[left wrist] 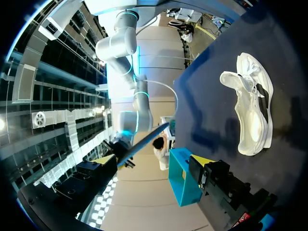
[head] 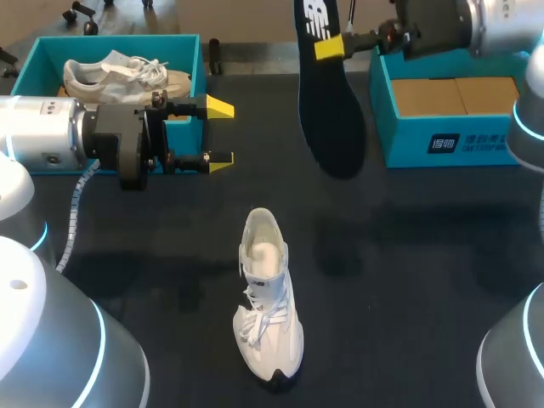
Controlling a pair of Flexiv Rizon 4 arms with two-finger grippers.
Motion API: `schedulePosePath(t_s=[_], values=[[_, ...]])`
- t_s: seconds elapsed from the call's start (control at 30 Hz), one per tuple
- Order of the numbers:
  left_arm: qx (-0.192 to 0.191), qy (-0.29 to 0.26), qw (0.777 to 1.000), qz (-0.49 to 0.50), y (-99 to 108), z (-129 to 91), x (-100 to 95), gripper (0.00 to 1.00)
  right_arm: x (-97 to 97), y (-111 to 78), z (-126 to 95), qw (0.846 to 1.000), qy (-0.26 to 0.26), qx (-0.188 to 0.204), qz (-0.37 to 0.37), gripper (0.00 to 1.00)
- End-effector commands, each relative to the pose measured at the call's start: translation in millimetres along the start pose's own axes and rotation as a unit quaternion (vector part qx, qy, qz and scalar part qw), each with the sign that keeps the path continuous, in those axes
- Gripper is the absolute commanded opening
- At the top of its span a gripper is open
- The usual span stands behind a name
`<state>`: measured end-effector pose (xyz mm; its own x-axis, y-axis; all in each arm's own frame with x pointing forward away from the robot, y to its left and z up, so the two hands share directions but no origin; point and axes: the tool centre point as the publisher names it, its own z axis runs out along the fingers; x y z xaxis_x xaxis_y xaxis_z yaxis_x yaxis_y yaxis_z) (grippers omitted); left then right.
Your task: Take the shoe out of the shoebox, open the shoe tongue, remove and reinsert the insole, then place the shoe into the shoebox
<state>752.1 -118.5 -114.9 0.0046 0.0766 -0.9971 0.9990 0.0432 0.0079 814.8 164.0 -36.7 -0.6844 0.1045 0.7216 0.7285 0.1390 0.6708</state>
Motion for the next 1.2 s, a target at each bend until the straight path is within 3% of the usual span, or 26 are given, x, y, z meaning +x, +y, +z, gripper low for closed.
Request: schedulePosePath(t_s=[0.03,0.2,0.33,0.87,1.2], values=[[0.0,-0.001,1.0,0.001,0.4,1.2,0.8,1.0,-31.3,12.9,12.4,0.999,0.009,0.007,0.034,0.0],[0.0,-0.001,1.0,0.001,0.4,1.2,0.8,1.0,-40.6,5.2,19.6,0.996,0.012,-0.021,0.08,0.0],[0.0,-0.001,1.0,0.001,0.4,1.2,0.8,1.0,-34.3,-2.2,24.4,0.992,0.0,-0.033,0.12,0.0],[0.0,-0.001,1.0,0.001,0.4,1.2,0.8,1.0,-34.3,-2.2,24.4,0.992,0.0,-0.033,0.12,0.0],[0.0,-0.001,1.0,0.001,0.4,1.2,0.8,1.0,-36.9,-14.8,35.2,0.975,0.011,-0.02,0.219,0.0]])
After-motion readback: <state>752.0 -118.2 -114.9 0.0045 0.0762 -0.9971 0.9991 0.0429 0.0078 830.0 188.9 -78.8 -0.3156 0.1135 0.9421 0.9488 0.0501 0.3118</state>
